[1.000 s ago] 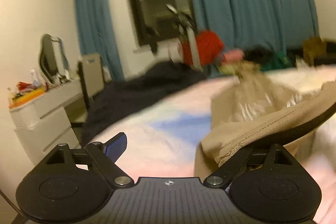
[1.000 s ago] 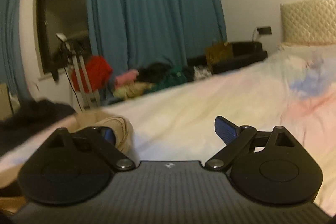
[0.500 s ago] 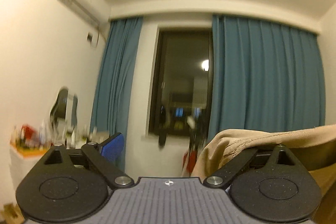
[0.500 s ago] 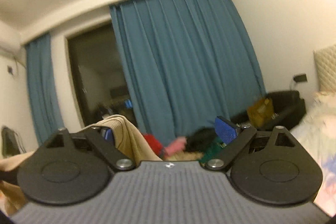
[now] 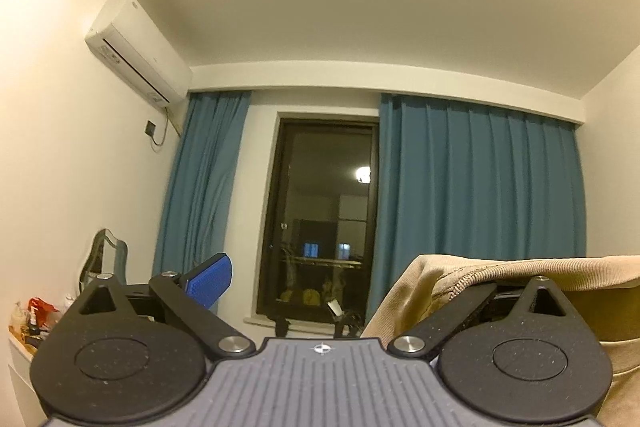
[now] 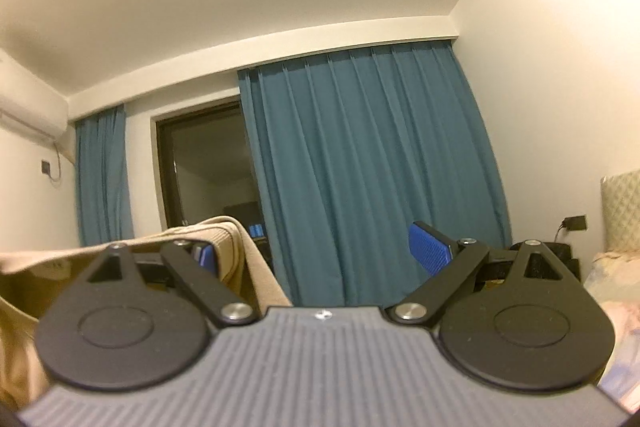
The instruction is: Fold clothes
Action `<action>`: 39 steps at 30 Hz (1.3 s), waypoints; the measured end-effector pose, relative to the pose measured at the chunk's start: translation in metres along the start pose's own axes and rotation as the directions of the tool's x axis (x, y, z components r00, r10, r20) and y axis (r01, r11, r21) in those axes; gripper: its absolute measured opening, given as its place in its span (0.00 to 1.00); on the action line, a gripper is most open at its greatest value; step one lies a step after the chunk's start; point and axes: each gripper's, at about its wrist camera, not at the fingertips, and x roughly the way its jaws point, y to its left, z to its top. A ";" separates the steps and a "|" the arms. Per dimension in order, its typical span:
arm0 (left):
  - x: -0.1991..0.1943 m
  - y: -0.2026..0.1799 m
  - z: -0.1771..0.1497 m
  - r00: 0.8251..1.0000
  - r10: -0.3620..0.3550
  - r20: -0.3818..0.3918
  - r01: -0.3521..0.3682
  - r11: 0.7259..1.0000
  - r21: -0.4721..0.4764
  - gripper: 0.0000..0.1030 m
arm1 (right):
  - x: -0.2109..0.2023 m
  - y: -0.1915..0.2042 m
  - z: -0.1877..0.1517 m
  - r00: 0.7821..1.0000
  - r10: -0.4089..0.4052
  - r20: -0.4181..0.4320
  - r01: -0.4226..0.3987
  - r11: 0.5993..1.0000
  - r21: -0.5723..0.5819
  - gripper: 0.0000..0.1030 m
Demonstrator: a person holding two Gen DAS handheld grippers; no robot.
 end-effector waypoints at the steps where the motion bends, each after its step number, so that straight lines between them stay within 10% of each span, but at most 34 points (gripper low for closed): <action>1: 0.000 -0.001 -0.004 1.000 -0.003 -0.008 0.003 1.000 0.004 0.97 | 0.001 -0.002 -0.005 1.000 -0.004 -0.010 0.004 1.000 -0.007 0.90; 11: 0.102 -0.003 -0.117 0.985 0.024 -0.169 -0.025 1.000 -0.003 0.99 | 0.094 -0.016 -0.097 0.983 -0.031 -0.182 0.031 1.000 0.001 0.90; 20: 0.296 -0.029 -0.288 0.939 0.039 -0.341 -0.034 0.999 0.022 1.00 | 0.274 -0.026 -0.245 0.950 -0.113 -0.290 0.081 0.989 -0.121 0.90; 23: 0.367 -0.042 -0.376 0.880 0.004 -0.475 0.042 0.995 0.087 1.00 | 0.347 -0.048 -0.335 0.908 -0.132 -0.397 0.070 0.983 -0.167 0.90; 28: 0.455 -0.073 -0.515 0.739 -0.021 -0.674 0.253 0.935 0.249 0.96 | 0.445 -0.077 -0.469 0.778 -0.129 -0.615 -0.003 0.978 -0.209 0.90; 31: 0.482 -0.089 -0.572 0.631 -0.002 -0.776 0.332 0.904 0.268 0.94 | 0.486 -0.082 -0.524 0.671 -0.134 -0.729 -0.062 0.970 -0.236 0.90; 36: 0.511 -0.114 -0.632 0.462 0.089 -0.883 0.470 0.819 0.329 0.93 | 0.531 -0.070 -0.577 0.414 -0.116 -0.903 -0.295 0.921 -0.253 0.90; 39: 0.528 -0.127 -0.641 0.364 0.138 -0.921 0.521 0.790 0.324 0.96 | 0.539 -0.053 -0.583 0.324 -0.104 -0.940 -0.436 0.865 -0.246 0.90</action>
